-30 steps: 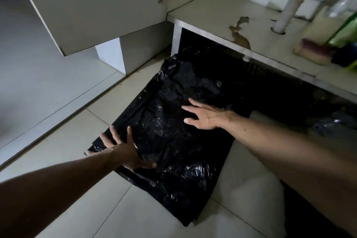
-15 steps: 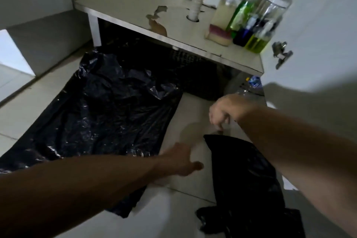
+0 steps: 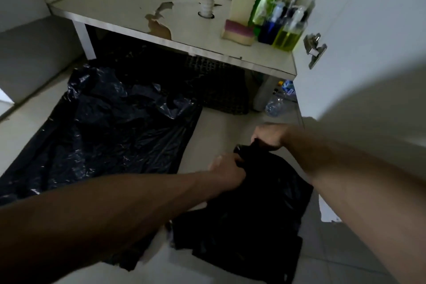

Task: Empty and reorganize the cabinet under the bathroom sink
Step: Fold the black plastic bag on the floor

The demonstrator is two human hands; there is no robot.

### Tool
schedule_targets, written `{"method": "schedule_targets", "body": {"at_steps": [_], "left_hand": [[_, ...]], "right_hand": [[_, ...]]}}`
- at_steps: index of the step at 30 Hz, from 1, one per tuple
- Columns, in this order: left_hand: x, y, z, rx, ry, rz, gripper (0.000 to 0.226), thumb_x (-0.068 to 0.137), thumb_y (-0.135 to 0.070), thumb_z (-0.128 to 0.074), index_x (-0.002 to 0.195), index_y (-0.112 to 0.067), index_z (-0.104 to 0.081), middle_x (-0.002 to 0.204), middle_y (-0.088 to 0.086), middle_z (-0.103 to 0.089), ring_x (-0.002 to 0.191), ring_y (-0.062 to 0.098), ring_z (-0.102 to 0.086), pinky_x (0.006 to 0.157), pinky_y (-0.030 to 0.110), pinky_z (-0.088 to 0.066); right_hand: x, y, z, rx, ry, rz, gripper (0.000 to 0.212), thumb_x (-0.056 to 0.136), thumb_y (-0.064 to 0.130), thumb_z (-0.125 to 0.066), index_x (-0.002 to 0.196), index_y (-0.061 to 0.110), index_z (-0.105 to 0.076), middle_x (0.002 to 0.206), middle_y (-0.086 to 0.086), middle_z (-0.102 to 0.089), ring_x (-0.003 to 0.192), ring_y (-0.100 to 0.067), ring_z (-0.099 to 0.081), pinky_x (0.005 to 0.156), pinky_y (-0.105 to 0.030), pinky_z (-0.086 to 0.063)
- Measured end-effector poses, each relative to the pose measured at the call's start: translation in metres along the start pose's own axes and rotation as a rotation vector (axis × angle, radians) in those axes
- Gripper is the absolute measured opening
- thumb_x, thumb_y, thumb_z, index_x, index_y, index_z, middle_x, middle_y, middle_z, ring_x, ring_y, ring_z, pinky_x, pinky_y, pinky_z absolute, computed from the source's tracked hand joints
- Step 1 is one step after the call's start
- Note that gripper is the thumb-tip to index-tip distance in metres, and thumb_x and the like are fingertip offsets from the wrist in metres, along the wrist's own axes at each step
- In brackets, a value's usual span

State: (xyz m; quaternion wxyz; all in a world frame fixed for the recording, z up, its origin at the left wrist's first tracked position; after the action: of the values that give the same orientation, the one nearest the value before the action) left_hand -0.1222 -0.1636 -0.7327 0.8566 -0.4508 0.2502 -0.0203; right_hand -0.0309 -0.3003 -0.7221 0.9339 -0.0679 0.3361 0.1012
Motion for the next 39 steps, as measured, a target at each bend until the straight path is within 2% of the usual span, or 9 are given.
{"method": "schedule_targets", "body": {"at_steps": [3, 8, 10, 14, 20, 25, 32, 35, 39], "left_hand": [[0.010, 0.007, 0.068, 0.016, -0.076, 0.003, 0.034, 0.076, -0.016, -0.062, 0.107, -0.027, -0.073, 0.105, 0.001, -0.071, 0.095, 0.022, -0.067, 0.078, 0.024, -0.054], [-0.015, 0.001, 0.181, 0.219, -0.092, -0.014, 0.034, 0.078, -0.013, -0.072, 0.110, -0.019, -0.064, 0.103, 0.007, -0.069, 0.089, 0.028, -0.067, 0.074, 0.035, -0.057], [-0.028, 0.000, 0.215, 0.351, -0.061, -0.029, 0.030, 0.082, -0.011, -0.069, 0.112, -0.011, -0.067, 0.101, 0.013, -0.072, 0.083, 0.030, -0.071, 0.071, 0.038, -0.059], [-0.058, -0.018, 0.287, 0.509, -0.215, -0.088, 0.027, 0.089, -0.016, -0.063, 0.115, -0.010, -0.069, 0.117, 0.007, -0.068, 0.100, 0.021, -0.064, 0.076, 0.023, -0.044], [-0.087, -0.037, 0.359, 0.291, -0.421, -0.141, 0.015, 0.081, -0.022, -0.070, 0.092, -0.012, -0.070, 0.088, 0.009, -0.073, 0.076, 0.021, -0.067, 0.061, 0.025, -0.046], [-0.105, -0.019, 0.417, 0.098, -0.611, -0.152, 0.015, 0.079, -0.029, -0.075, 0.079, -0.015, -0.070, 0.080, 0.009, -0.071, 0.076, 0.025, -0.068, 0.064, 0.031, -0.052], [-0.175, -0.044, 0.508, -0.008, -1.171, -0.311, 0.019, 0.081, -0.019, -0.067, 0.097, -0.023, -0.076, 0.095, 0.007, -0.074, 0.092, 0.029, -0.068, 0.083, 0.035, -0.056], [-0.194, -0.057, 0.519, 0.039, -1.235, -0.422, 0.024, 0.080, -0.015, -0.063, 0.099, -0.022, -0.075, 0.096, 0.005, -0.073, 0.091, 0.026, -0.068, 0.082, 0.034, -0.056], [-0.226, -0.063, 0.528, 0.143, -1.344, -0.557, 0.025, 0.078, -0.014, -0.061, 0.099, -0.018, -0.073, 0.101, 0.007, -0.070, 0.092, 0.029, -0.065, 0.081, 0.034, -0.053]], "right_hand": [[-0.001, 0.006, 0.044, 0.100, -0.122, -0.010, 0.016, 0.089, 0.014, -0.071, 0.096, 0.000, -0.071, 0.076, -0.003, -0.058, 0.066, -0.014, -0.052, 0.058, -0.026, -0.040], [-0.034, 0.045, 0.123, 0.356, -0.239, 0.141, 0.043, 0.087, 0.008, -0.074, 0.118, 0.035, -0.065, 0.104, 0.006, -0.072, 0.079, -0.012, -0.073, 0.071, -0.031, -0.059], [-0.050, 0.057, 0.149, 0.364, -0.176, 0.133, 0.017, 0.089, 0.018, -0.076, 0.105, 0.023, -0.073, 0.095, 0.002, -0.077, 0.077, -0.013, -0.075, 0.075, -0.033, -0.059], [-0.084, 0.086, 0.210, 0.347, -0.142, 0.084, 0.026, 0.088, 0.032, -0.077, 0.102, 0.010, -0.076, 0.094, -0.005, -0.078, 0.083, -0.018, -0.076, 0.079, -0.032, -0.060], [-0.158, 0.125, 0.328, 0.493, -0.809, 0.210, 0.041, 0.094, 0.045, -0.063, 0.067, 0.014, -0.059, 0.056, 0.000, -0.055, 0.063, -0.019, -0.055, 0.062, -0.030, -0.040], [-0.200, 0.143, 0.384, 0.593, -1.270, 0.251, 0.037, 0.094, 0.030, -0.058, 0.070, 0.003, -0.050, 0.068, -0.017, -0.050, 0.070, -0.024, -0.046, 0.065, -0.032, -0.033], [-0.217, 0.150, 0.395, 0.623, -1.327, 0.124, 0.016, 0.088, 0.035, -0.072, 0.100, 0.025, -0.078, 0.092, 0.000, -0.074, 0.091, -0.018, -0.067, 0.085, -0.033, -0.054], [-0.214, 0.147, 0.393, 1.006, -1.220, 0.170, 0.013, 0.091, 0.018, -0.073, 0.079, 0.023, -0.070, 0.087, -0.010, -0.073, 0.069, -0.019, -0.070, 0.065, -0.028, -0.058], [-0.212, 0.158, 0.394, 1.425, -1.062, 0.308, 0.021, 0.096, 0.002, -0.060, 0.078, 0.012, -0.057, 0.095, -0.019, -0.069, 0.107, -0.035, -0.070, 0.088, -0.030, -0.058]]}}
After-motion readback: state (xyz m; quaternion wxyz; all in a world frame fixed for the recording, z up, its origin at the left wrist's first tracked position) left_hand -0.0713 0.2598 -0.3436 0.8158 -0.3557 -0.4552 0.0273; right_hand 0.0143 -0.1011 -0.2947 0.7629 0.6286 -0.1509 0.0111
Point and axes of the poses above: each hand's wrist, its own x-axis towards the middle knuckle, its own z-axis out of the back of the hand, y = z × x, the point moved 8 cm from there along x, towards the middle knuckle
